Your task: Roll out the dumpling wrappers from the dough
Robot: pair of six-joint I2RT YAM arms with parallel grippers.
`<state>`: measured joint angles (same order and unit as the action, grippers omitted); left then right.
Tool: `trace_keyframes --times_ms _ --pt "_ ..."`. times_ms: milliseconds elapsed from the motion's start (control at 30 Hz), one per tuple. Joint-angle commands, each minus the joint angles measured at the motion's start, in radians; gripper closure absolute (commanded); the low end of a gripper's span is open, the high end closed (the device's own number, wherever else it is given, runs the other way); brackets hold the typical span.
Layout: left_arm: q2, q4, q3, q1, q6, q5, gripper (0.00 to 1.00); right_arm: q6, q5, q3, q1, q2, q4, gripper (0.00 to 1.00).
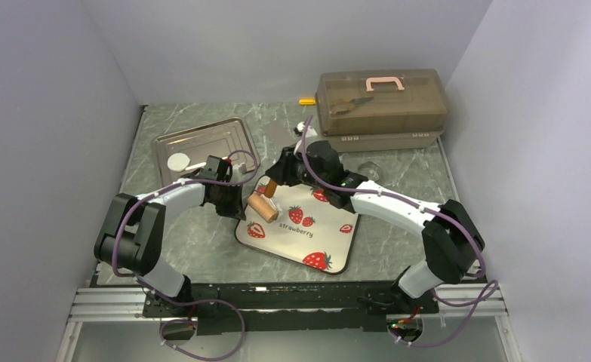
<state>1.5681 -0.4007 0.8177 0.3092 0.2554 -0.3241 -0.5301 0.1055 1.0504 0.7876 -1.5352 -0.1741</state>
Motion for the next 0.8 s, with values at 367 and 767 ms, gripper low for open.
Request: trace_keyframes --times_ms 367,767 --pt "-0.015 0.010 -0.017 0.001 -0.016 0.101 1.00 -0.083 -0.173 -0.280 -0.213 0.155 0.112 1.00" --pt "-0.015 0.009 -0.015 0.002 -0.017 0.105 1.00 0.033 -0.208 -0.311 -0.171 0.160 0.146 1.00"
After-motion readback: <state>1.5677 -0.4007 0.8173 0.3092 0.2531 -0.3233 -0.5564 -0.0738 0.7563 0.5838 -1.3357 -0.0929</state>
